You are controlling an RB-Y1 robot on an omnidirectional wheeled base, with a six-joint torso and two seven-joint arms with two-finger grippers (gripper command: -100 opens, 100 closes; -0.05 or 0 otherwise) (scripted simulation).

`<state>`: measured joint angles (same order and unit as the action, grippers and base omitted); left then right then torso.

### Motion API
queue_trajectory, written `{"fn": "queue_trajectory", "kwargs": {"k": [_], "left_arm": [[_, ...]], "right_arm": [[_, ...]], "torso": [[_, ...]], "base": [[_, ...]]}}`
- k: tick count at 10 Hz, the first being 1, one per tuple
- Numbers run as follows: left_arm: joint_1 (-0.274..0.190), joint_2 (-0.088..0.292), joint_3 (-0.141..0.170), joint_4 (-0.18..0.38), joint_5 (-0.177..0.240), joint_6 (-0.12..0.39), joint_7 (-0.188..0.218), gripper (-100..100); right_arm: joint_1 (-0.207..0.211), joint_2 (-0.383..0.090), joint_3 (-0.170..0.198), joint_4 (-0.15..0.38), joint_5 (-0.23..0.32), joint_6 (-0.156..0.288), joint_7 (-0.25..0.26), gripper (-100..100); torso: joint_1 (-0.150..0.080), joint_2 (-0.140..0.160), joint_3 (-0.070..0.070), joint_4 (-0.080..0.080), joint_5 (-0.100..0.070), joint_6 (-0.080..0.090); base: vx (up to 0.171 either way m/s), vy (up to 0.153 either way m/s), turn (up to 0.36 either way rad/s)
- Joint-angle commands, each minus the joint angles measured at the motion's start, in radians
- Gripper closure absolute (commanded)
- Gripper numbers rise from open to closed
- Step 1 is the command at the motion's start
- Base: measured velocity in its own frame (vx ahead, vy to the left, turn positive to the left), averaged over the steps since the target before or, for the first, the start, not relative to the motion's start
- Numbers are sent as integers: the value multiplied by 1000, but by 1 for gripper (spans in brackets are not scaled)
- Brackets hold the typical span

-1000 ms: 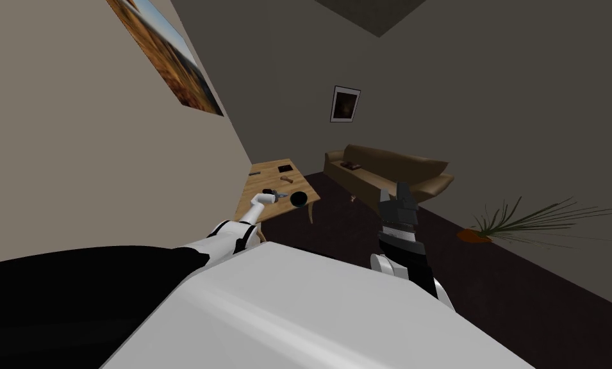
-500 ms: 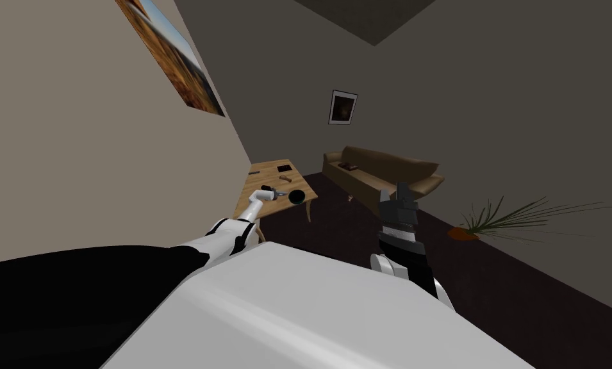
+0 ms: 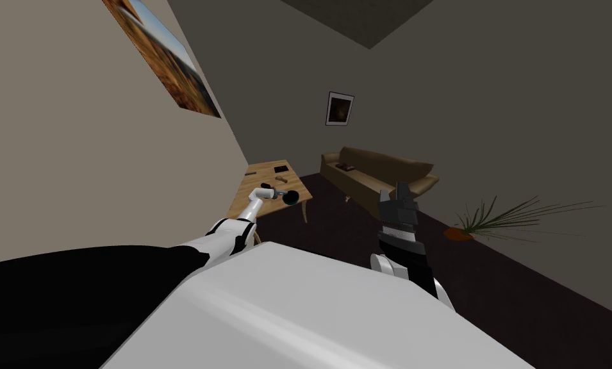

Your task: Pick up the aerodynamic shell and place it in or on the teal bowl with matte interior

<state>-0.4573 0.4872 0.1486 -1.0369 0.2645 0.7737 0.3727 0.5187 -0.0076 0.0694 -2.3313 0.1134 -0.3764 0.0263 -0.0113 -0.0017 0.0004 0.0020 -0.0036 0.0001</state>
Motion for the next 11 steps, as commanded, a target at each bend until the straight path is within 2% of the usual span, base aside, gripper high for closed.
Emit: {"fn": "queue_trajectory", "kwargs": {"k": [1,7,8,9,11], "left_arm": [[5,-1,7,-22,3,31,13,100],[24,-12,30,-100,6,131,62,100],[20,-10,27,-89,6,119,55,100],[20,-11,27,-91,7,123,58,-100],[19,-11,27,-91,7,122,58,-100]], "right_arm": [[0,0,0,0,0,0,0,0],[0,0,0,0,0,0,0,0],[0,0,0,0,0,0,0,0],[0,0,0,0,0,0,0,0],[0,0,0,0,0,0,0,0]], "torso": [[0,0,0,0,0,0],[0,-5,-2,-1,0,0],[-1,-5,-2,-1,0,0],[4,-1,-1,0,1,-1],[8,3,2,1,2,-1]], "base": [[61,-100,-8],[99,-115,-14],[50,-62,-4],[10,-13,-2],[3,-3,0]]}}
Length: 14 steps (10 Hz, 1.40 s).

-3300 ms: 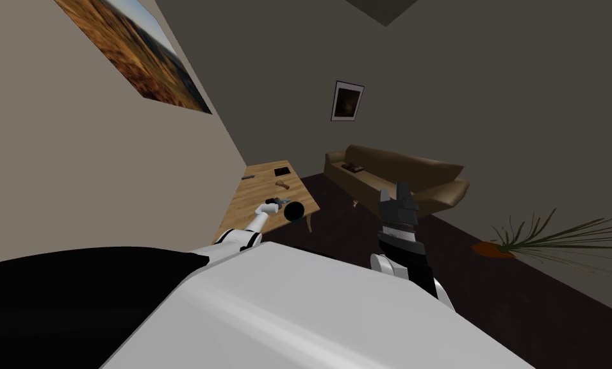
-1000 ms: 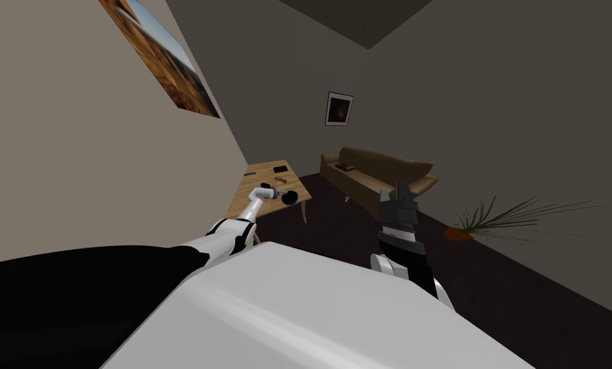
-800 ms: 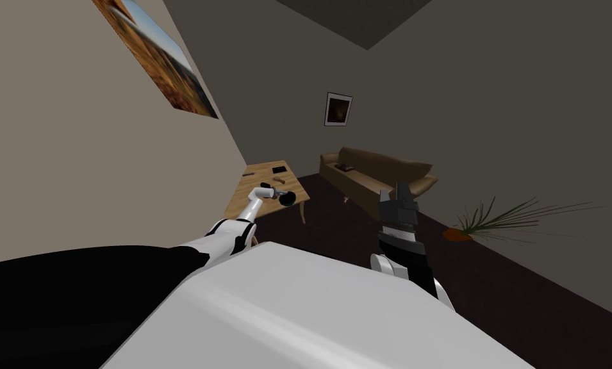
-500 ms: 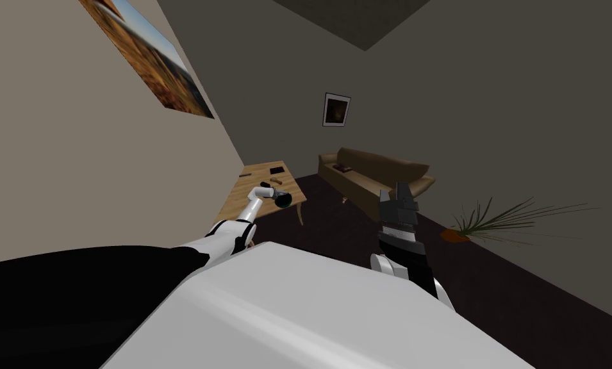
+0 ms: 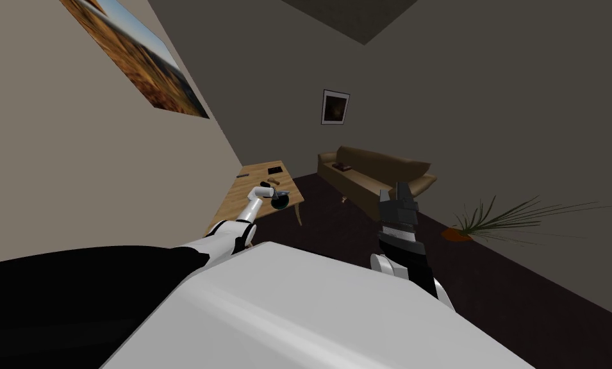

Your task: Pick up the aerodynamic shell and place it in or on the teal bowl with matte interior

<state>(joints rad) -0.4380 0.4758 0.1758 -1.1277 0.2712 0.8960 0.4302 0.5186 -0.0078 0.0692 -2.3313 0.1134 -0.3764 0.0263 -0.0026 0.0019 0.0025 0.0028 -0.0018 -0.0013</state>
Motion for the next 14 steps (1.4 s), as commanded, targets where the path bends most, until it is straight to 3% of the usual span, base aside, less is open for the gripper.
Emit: {"fn": "queue_trajectory", "kwargs": {"k": [1,2,3,4,11,12,13,14], "left_arm": [[0,0,0,0,0,0,0,-100],[0,0,0,0,0,0,0,-100],[0,0,0,0,0,0,0,0],[-7,12,0,-21,6,32,7,-100],[-30,52,-2,-94,26,142,29,-100],[-31,50,-1,-86,25,131,26,-100],[-31,50,-1,-88,25,135,27,0],[-31,50,-1,-87,25,135,27,0]], "right_arm": [[0,0,0,0,0,0,0,0],[0,0,0,0,0,0,0,0],[0,0,0,0,0,0,0,0],[0,0,0,0,0,0,0,0],[0,0,0,0,0,0,0,0],[0,0,0,0,0,0,0,0],[0,0,0,0,0,0,0,0],[0,0,0,0,0,0,0,0]], "torso": [[0,0,0,0,0,0],[0,0,0,0,0,0],[0,0,0,0,0,0],[0,0,0,0,0,0],[0,1,1,0,0,0],[0,1,1,0,0,0],[0,1,0,0,0,0],[0,1,0,0,0,0]], "base": [[0,0,0],[0,0,0],[0,0,0],[-5,1,-12],[-7,2,-10],[0,0,0],[0,0,0],[0,0,0]]}}
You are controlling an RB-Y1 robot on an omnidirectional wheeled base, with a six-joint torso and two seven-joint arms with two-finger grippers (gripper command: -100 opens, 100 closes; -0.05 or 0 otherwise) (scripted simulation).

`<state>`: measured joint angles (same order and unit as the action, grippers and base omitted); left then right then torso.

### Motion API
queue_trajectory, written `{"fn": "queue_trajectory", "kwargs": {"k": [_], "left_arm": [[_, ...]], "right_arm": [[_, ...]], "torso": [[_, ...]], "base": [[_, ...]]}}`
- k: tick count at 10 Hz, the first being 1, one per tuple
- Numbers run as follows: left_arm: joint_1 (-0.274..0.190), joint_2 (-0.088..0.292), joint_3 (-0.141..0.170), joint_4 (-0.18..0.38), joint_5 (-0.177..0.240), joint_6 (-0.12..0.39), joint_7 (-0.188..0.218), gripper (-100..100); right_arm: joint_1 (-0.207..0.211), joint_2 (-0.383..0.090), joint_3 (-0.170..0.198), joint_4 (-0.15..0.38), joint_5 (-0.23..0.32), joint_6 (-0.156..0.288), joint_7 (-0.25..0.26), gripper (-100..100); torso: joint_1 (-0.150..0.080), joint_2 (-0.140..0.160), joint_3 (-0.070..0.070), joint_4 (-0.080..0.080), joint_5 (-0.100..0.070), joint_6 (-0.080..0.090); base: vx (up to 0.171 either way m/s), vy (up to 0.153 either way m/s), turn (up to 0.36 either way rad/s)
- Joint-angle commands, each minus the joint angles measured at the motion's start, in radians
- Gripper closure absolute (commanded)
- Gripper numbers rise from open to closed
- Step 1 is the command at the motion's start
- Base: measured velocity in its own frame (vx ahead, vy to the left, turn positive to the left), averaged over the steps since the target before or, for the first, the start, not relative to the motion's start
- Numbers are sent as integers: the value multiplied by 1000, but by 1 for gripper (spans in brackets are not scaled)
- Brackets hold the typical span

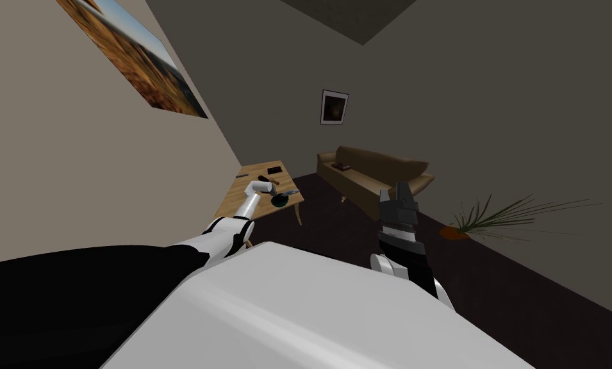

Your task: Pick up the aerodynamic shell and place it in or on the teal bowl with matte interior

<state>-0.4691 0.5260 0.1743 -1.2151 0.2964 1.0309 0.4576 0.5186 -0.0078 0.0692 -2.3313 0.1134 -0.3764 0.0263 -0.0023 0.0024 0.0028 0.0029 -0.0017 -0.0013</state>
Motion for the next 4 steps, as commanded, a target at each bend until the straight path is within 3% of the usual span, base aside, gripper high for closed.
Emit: {"fn": "queue_trajectory", "kwargs": {"k": [1,4], "left_arm": [[0,0,0,0,0,0,0,0],[0,0,0,0,0,0,0,0]], "right_arm": [[0,0,0,0,0,0,0,0],[0,0,0,0,0,0,0,0]], "torso": [[0,0,0,0,0,0],[0,0,0,0,0,0]], "base": [[0,0,0],[0,0,0]]}}
